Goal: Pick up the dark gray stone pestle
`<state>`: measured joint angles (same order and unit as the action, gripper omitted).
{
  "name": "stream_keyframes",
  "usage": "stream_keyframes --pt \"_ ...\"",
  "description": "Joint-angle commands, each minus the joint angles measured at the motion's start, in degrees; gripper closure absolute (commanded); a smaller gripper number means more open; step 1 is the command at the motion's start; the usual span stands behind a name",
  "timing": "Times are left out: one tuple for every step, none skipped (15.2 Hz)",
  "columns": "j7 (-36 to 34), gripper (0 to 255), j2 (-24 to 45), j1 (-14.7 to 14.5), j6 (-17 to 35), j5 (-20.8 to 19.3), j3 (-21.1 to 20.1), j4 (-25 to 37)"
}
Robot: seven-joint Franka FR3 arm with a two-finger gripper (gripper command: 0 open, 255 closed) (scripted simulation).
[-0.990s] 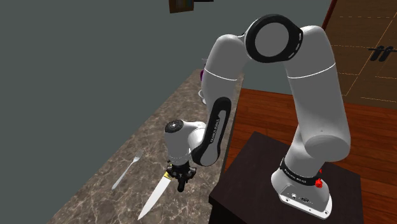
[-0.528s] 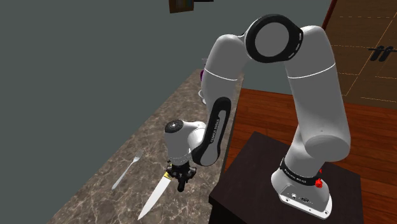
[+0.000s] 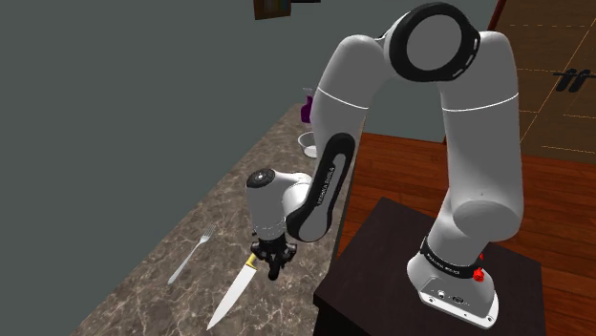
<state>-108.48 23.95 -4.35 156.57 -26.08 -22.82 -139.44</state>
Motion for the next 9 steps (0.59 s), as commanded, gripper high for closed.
stream_keyframes --pt "1.20 255 -1.81 1.12 -1.28 1.72 -1.56 -0.49" --pt "1.81 255 -2.66 1.65 -1.86 2.55 -2.27 -0.72" --pt "2.44 255 -3.52 2.17 -2.44 3.40 -2.96 -0.93" --pt "3.08 255 -4.38 2.68 -3.03 4.28 -3.65 -1.12" --pt "3.73 255 -5.24 3.17 -3.62 5.18 -4.33 -1.31" --pt "4.39 255 -6.10 3.66 -4.23 6.09 -4.99 -1.47" --pt "5.07 255 -6.97 4.12 -4.83 7.03 -5.63 -1.63" --pt "5.18 255 -7.10 4.18 -4.93 7.17 -5.72 -1.65" --pt "5.18 255 -7.10 4.17 -4.92 7.18 -5.72 -1.65"
